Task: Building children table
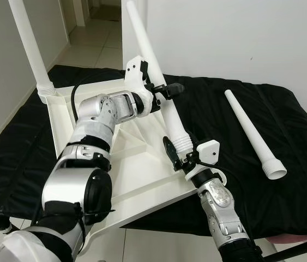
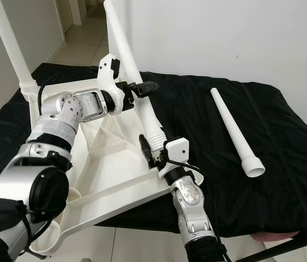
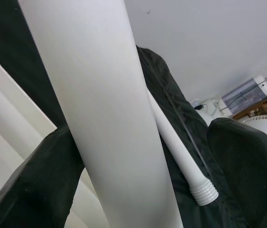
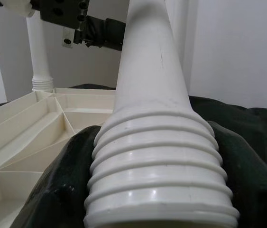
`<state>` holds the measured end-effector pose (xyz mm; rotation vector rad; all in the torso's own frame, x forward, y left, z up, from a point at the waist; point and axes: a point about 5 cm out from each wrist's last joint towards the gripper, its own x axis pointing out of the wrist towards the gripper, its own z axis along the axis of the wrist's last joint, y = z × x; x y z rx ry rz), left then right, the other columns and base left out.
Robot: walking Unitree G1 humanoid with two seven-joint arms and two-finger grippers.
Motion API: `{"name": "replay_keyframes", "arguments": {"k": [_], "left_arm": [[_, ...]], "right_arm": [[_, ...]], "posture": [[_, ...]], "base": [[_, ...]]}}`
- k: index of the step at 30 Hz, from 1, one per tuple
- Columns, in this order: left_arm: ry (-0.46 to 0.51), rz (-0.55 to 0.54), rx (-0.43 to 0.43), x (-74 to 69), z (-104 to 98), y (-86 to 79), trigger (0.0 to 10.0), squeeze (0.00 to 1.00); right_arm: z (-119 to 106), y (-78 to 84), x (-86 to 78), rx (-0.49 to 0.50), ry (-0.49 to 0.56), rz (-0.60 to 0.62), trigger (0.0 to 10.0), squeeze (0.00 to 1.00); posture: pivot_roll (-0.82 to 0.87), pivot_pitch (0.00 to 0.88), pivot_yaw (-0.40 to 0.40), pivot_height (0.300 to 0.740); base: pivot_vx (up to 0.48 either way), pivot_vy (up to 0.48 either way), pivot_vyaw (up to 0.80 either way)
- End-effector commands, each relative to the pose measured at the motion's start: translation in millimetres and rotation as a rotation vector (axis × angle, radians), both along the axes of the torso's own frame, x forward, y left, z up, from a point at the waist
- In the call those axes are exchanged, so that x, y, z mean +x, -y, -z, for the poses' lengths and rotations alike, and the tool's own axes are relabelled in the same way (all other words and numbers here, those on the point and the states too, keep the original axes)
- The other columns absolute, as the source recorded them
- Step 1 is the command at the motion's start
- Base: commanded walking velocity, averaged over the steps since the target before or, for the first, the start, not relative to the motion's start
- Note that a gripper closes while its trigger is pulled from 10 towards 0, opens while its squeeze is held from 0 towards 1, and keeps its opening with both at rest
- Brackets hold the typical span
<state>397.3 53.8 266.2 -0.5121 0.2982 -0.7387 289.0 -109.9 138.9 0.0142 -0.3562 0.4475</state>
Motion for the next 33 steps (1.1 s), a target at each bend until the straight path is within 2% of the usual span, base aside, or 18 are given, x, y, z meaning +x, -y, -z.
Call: {"name": "replay_keyframes", "arguments": {"k": [1,8,10,11,13,14,19,23,24,25,26,27,32,33], "left_arm": [[0.024,0.042,-0.027,-0.9,-6,5.3,10.0,0.00],[-0.010,0.122,-0.026,-1.3,-4,18.4,10.0,0.00],[-0.029,0.119,-0.068,-0.4,-6,17.3,10.0,0.00],[-0.035,0.107,-0.080,0.7,-8,15.6,6.7,0.00],[-0.038,0.100,-0.085,1.6,-9,14.6,6.7,0.00],[-0.045,0.081,-0.097,3.1,-10,12.0,0.0,0.00],[-0.047,0.066,-0.116,4.4,-12,9.6,0.0,0.00],[-0.055,0.015,-0.132,8.6,-14,1.6,0.0,0.00],[-0.062,-0.011,-0.135,10.6,-14,-2.5,0.6,0.00],[-0.061,-0.035,-0.124,12.4,-13,-6.7,4.6,0.00],[-0.061,-0.035,-0.124,12.4,-13,-6.7,4.6,0.00],[-0.055,-0.055,-0.121,14.0,-14,-10.6,10.0,0.00],[-0.038,-0.090,-0.131,16.6,-20,-17.7,10.0,0.00],[-0.029,-0.092,-0.141,17.0,-22,-18.6,0.0,0.00]], "right_arm": [[-2,1.3,-0.6,-0.002,0.019,-0.007,10.0,0.00],[-9,-0.8,3.9,-0.038,0.054,-0.056,10.0,0.00],[-9,0.0,4.0,-0.047,0.056,-0.061,10.0,0.00],[-8,0.1,3.7,-0.054,0.054,-0.066,10.0,0.00],[-7,0.2,3.2,-0.059,0.053,-0.070,10.0,0.00],[-7,0.4,3.1,-0.062,0.050,-0.072,10.0,0.00],[-6,0.4,3.3,-0.064,0.049,-0.072,10.0,0.00],[-6,0.4,3.6,-0.064,0.048,-0.074,10.0,0.00],[-6,0.3,3.7,-0.065,0.049,-0.077,10.0,0.00],[-6,0.2,3.6,-0.067,0.049,-0.081,10.0,0.00],[-6,0.2,3.6,-0.067,0.049,-0.081,10.0,0.00],[-6,0.2,3.6,-0.069,0.048,-0.085,10.0,0.00],[-5,0.5,3.1,-0.073,0.047,-0.089,10.0,0.00],[-5,0.3,3.3,-0.075,0.046,-0.090,10.0,0.00]], "posture": [[-0.06,0.000,-0.016,0.740],[-0.05,0.000,-0.005,0.740],[-0.05,0.000,-0.010,0.740],[-0.05,0.000,-0.010,0.740],[-0.05,0.000,-0.012,0.740],[-0.05,0.000,-0.014,0.740],[-0.05,0.000,-0.014,0.740],[-0.05,0.000,-0.020,0.740],[-0.05,0.000,-0.020,0.740],[-0.05,0.000,-0.021,0.740],[-0.05,0.000,-0.021,0.740],[-0.05,0.000,-0.022,0.740],[-0.05,0.000,-0.025,0.740],[-0.05,0.000,-0.024,0.740]], "base": [[0.000,0.000,0.00],[0.000,0.000,0.00],[0.000,0.000,0.00],[0.000,0.000,0.00],[0.000,0.000,0.00],[0.000,0.000,0.00],[0.000,0.000,0.00],[0.000,0.000,0.00],[0.000,0.000,0.00],[0.000,0.000,0.00],[0.000,0.000,0.00],[0.000,0.000,0.00],[0.000,0.000,0.00],[0.000,0.000,0.00]]}}
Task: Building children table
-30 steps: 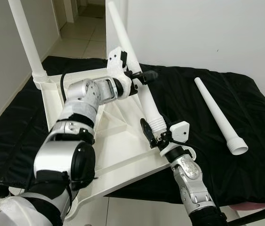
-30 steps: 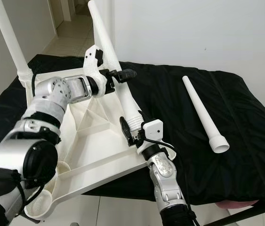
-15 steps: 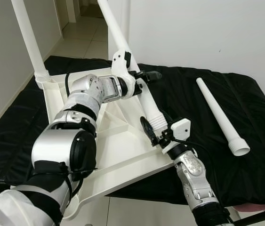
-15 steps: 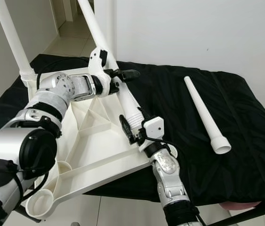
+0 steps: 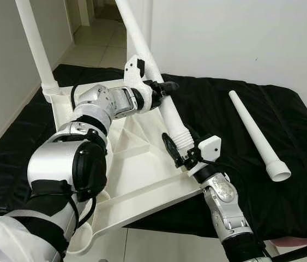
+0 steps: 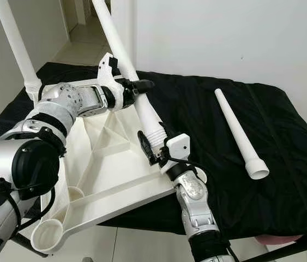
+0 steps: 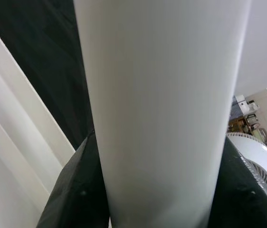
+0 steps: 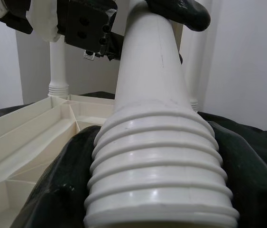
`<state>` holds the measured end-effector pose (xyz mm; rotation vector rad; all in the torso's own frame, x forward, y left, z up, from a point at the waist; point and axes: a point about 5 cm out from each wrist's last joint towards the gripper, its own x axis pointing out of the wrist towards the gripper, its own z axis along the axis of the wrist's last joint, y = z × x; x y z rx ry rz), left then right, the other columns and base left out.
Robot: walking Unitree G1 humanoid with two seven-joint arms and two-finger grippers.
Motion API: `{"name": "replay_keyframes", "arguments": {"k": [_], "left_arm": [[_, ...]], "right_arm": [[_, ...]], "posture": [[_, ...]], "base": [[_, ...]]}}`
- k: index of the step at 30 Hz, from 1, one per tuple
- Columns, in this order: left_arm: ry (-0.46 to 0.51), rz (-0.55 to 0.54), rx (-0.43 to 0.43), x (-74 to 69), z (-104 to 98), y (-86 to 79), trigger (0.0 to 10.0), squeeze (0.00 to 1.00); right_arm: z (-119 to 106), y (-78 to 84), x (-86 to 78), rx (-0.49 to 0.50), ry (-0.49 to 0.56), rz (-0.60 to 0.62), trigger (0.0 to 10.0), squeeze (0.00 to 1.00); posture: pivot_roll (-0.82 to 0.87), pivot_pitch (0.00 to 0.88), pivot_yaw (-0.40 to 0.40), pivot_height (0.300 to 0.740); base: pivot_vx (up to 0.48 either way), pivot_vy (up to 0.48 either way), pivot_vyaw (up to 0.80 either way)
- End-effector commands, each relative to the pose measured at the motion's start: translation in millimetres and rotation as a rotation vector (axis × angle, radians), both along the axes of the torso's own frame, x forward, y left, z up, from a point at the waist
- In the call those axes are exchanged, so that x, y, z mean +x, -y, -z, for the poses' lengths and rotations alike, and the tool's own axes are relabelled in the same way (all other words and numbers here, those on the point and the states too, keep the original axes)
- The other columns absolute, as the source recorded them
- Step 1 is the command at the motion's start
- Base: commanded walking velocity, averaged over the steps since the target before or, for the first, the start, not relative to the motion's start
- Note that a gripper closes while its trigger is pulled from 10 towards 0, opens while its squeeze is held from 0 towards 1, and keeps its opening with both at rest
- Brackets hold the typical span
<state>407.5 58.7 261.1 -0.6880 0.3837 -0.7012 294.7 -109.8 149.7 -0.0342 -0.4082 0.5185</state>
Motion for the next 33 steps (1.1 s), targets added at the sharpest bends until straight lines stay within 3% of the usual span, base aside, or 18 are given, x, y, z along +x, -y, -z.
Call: {"name": "replay_keyframes", "arguments": {"k": [1,6,7,12,13,20,21,29,30,31,33], "left_arm": [[0.113,-0.077,-0.011,6.7,-27,-13.6,0.0,0.00],[0.139,-0.052,-0.018,6.0,-32,-10.7,0.0,0.00],[0.146,-0.040,-0.002,5.5,-32,-8.8,10.0,0.00],[0.180,-0.043,0.041,6.4,-35,-7.0,10.0,0.00],[0.186,-0.041,0.039,6.4,-36,-6.7,10.0,1.00],[0.214,-0.044,0.053,6.9,-39,-6.7,10.0,1.00],[0.215,-0.052,0.052,7.3,-40,-8.1,10.0,0.00],[0.215,-0.080,0.054,8.8,-43,-12.6,10.0,0.00],[0.221,-0.096,0.047,9.7,-46,-15.6,6.7,0.00],[0.230,-0.113,0.033,10.6,-48,-18.7,0.0,0.00],[0.236,-0.122,0.024,11.1,-50,-20.7,0.0,0.00]], "right_arm": [[6,0.4,-2.4,-0.030,-0.017,-0.027,10.0,0.00],[6,-0.3,-2.8,-0.033,-0.017,-0.031,10.0,0.00],[7,-0.5,-3.1,-0.034,-0.017,-0.033,10.0,0.00],[8,-1.3,-4.0,-0.040,-0.019,-0.038,10.0,0.00],[8,-1.4,-4.1,-0.041,-0.019,-0.038,10.0,0.00],[8,-2.0,-5.2,-0.041,-0.019,-0.044,10.0,0.00],[8,-2.6,-5.8,-0.046,-0.016,-0.049,10.0,0.00],[9,-3.3,-7.6,-0.054,-0.013,-0.057,10.0,0.00],[9,-3.4,-8.3,-0.056,-0.013,-0.059,10.0,0.00],[9,-3.4,-8.7,-0.059,-0.013,-0.060,10.0,0.00],[10,-3.2,-9.0,-0.060,-0.013,-0.060,10.0,0.00]], "posture": [[-0.05,0.000,-0.024,0.740],[-0.05,0.000,-0.025,0.740],[-0.05,0.000,-0.025,0.740],[-0.05,0.000,-0.022,0.740],[-0.05,0.000,-0.022,0.740],[-0.05,0.000,-0.020,0.740],[-0.06,0.000,-0.018,0.740],[-0.06,0.000,-0.018,0.740],[-0.06,0.000,-0.016,0.740],[-0.06,0.000,-0.015,0.740],[-0.06,0.000,-0.015,0.740]], "base": [[0.000,0.000,0.00],[0.000,0.000,0.00],[0.000,0.000,0.00],[0.000,0.000,0.00],[0.000,0.000,0.00],[0.000,0.000,0.00],[0.000,0.000,0.00],[0.000,0.000,0.00],[0.000,0.000,0.00],[0.000,0.000,0.00],[0.000,0.000,0.00]]}}
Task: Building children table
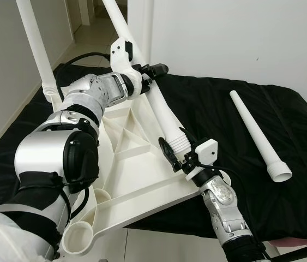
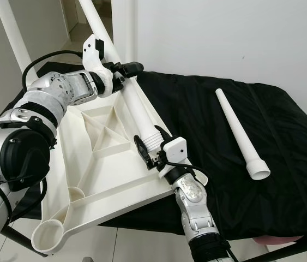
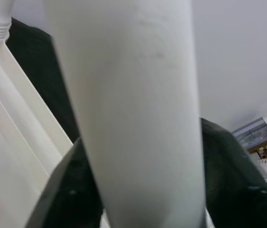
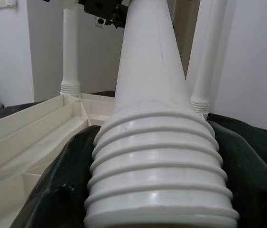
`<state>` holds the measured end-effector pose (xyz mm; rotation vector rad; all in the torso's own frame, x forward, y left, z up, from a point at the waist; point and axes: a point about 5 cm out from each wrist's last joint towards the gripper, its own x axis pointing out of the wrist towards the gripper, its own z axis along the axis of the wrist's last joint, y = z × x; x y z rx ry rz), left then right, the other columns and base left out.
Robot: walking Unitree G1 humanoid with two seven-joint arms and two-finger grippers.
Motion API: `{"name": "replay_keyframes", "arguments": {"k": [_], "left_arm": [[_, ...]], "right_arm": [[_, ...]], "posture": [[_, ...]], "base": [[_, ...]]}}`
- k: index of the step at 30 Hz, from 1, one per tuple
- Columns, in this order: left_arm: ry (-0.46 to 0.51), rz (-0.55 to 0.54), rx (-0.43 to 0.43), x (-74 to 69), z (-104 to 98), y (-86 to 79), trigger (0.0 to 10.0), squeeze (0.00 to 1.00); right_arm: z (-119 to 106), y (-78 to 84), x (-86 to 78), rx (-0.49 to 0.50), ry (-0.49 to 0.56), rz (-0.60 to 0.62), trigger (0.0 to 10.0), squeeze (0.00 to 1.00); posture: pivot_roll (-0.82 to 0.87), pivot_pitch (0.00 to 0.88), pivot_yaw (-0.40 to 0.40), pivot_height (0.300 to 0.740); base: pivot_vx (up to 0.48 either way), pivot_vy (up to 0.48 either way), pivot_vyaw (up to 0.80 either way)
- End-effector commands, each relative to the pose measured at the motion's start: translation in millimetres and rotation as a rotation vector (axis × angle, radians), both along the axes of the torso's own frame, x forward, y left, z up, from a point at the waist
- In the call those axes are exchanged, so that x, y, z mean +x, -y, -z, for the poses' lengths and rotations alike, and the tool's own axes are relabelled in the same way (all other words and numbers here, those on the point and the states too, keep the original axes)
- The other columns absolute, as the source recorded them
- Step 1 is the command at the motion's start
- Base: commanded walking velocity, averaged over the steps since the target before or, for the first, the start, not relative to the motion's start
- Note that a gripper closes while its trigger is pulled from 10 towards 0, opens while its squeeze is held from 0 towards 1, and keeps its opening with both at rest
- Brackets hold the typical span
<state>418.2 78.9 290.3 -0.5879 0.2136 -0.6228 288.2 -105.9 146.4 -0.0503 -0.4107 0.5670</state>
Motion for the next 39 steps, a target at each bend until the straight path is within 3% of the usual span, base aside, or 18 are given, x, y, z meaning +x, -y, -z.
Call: {"name": "replay_keyframes", "arguments": {"k": [1,14,15,16,20,29,36,37,38,39], "left_arm": [[0.078,0.004,-0.032,0.4,-21,-0.6,0.0,0.00],[0.074,0.017,-0.038,-0.1,-22,-1.3,0.0,0.00],[0.065,0.018,-0.040,-0.2,-22,-1.4,10.0,0.00],[0.067,0.016,-0.032,-0.1,-22,-1.6,10.0,0.00],[0.074,0.015,-0.025,0.0,-22,-1.8,10.0,0.00],[0.239,0.004,0.083,-0.6,-42,3.2,10.0,0.00],[0.394,-0.011,0.159,-3.8,-59,8.6,10.0,0.00],[0.422,-0.024,0.168,-4.7,-63,9.5,10.0,0.00],[0.422,-0.024,0.168,-4.7,-63,9.5,10.0,0.00],[0.450,-0.037,0.172,-5.7,-66,10.3,10.0,0.00]], "right_arm": [[6,0.7,-2.6,-0.036,-0.020,-0.016,10.0,0.00],[8,-0.3,-2.9,-0.025,-0.031,-0.030,10.0,0.00],[8,-0.6,-2.9,-0.018,-0.037,-0.033,10.0,0.14],[9,-0.6,-2.8,-0.011,-0.044,-0.034,10.0,1.00],[9,-0.3,-2.8,0.005,-0.051,-0.032,10.0,1.00],[1,1.1,1.3,0.069,-0.077,0.035,10.0,1.00],[-13,12.0,16.6,0.136,-0.151,0.166,10.0,1.00],[-15,15.5,19.5,0.142,-0.173,0.192,10.0,0.29],[-15,15.5,19.5,0.142,-0.173,0.192,10.0,0.29],[-17,18.5,21.4,0.134,-0.183,0.213,10.0,0.00]], "posture": [[-0.06,0.000,-0.015,0.740],[-0.06,0.000,-0.021,0.740],[-0.06,0.000,-0.021,0.740],[-0.05,0.000,-0.022,0.740],[-0.05,0.000,-0.022,0.740],[-0.06,0.000,-0.021,0.740],[-0.05,0.000,-0.029,0.740],[-0.05,0.000,-0.033,0.740],[-0.05,0.000,-0.033,0.740],[-0.05,0.000,-0.033,0.740]], "base": [[0.000,0.000,0.00],[0.000,0.000,0.00],[0.000,0.000,0.00],[0.000,0.000,0.00],[0.000,0.000,0.00],[0.000,0.000,0.00],[0.000,0.000,0.00],[0.000,0.000,0.00],[0.000,0.000,0.00],[0.000,0.000,0.00]]}}
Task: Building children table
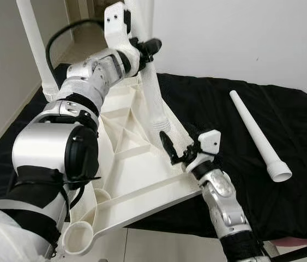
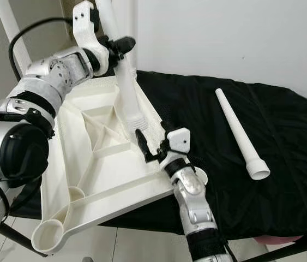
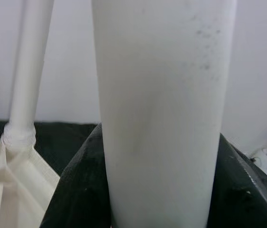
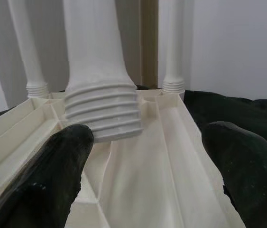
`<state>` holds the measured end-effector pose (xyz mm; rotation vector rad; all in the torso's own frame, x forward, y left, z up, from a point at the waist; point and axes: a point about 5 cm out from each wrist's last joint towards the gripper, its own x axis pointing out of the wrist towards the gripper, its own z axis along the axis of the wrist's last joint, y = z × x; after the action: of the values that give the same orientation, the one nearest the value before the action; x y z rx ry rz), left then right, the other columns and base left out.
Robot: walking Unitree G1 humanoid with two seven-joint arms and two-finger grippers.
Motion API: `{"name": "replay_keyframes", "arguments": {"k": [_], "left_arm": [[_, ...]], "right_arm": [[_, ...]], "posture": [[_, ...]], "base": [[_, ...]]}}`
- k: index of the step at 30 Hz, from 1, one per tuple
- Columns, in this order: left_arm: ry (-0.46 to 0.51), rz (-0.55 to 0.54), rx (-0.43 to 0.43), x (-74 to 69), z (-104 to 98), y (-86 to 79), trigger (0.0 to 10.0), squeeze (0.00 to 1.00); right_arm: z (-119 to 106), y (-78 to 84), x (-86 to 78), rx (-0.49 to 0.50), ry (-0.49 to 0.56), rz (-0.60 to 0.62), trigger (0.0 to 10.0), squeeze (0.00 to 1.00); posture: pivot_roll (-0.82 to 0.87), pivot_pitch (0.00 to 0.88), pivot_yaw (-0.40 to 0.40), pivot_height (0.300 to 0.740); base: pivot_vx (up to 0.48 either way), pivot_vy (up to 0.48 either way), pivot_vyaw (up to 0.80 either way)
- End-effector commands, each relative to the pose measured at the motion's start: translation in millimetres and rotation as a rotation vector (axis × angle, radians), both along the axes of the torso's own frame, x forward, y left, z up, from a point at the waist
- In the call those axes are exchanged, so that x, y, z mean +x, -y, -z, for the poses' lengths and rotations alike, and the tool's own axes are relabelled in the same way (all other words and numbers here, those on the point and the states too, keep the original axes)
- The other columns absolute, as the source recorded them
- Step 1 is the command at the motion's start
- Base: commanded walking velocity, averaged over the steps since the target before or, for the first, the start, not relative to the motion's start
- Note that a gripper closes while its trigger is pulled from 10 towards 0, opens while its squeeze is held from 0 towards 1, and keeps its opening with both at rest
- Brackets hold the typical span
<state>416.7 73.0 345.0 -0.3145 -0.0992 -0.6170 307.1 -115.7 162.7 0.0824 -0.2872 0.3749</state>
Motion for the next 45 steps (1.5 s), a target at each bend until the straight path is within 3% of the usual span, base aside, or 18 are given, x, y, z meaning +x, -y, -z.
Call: {"name": "replay_keyframes", "arguments": {"k": [1,8,11,16,20,29,45], "left_arm": [[0.116,0.031,0.023,-5.3,-15,4.9,10.0,0.00],[0.250,-0.033,0.035,-12.3,-17,10.0,10.0,0.00],[0.250,-0.033,0.035,-12.3,-17,10.0,10.0,0.00],[0.407,-0.047,0.086,-29.5,-5,23.5,10.0,0.00],[0.449,-0.049,0.075,-37.2,-2,27.1,10.0,0.00],[0.453,-0.063,0.024,-50.0,15,35.1,10.0,0.00],[0.490,-0.029,0.031,-81.3,27,61.6,10.0,0.00]], "right_arm": [[-4,10.7,3.7,0.001,-0.031,0.051,10.0,0.00],[-11,11.5,4.8,-0.025,-0.041,0.053,10.0,0.00],[-11,11.5,4.8,-0.025,-0.041,0.053,10.0,0.00],[-12,6.5,-6.4,-0.110,-0.034,0.024,10.0,0.00],[-13,6.8,-12.1,-0.122,-0.043,0.022,10.0,0.00],[-17,4.6,-18.9,-0.129,-0.043,0.008,10.0,0.00],[-26,-3.4,-1.5,-0.241,-0.017,0.077,10.0,0.00]], "posture": [[-0.05,0.000,-0.035,0.740],[-0.05,0.000,-0.041,0.740],[-0.05,0.000,-0.041,0.740],[-0.05,0.000,-0.043,0.740],[-0.05,0.000,-0.033,0.740],[-0.07,0.000,-0.017,0.740],[-0.05,0.000,-0.037,0.740]], "base": [[0.000,0.000,0.00],[0.000,0.000,0.00],[0.000,0.000,0.00],[0.000,0.000,0.00],[0.000,0.000,0.00],[0.000,0.000,0.00],[0.000,0.000,0.00]]}}
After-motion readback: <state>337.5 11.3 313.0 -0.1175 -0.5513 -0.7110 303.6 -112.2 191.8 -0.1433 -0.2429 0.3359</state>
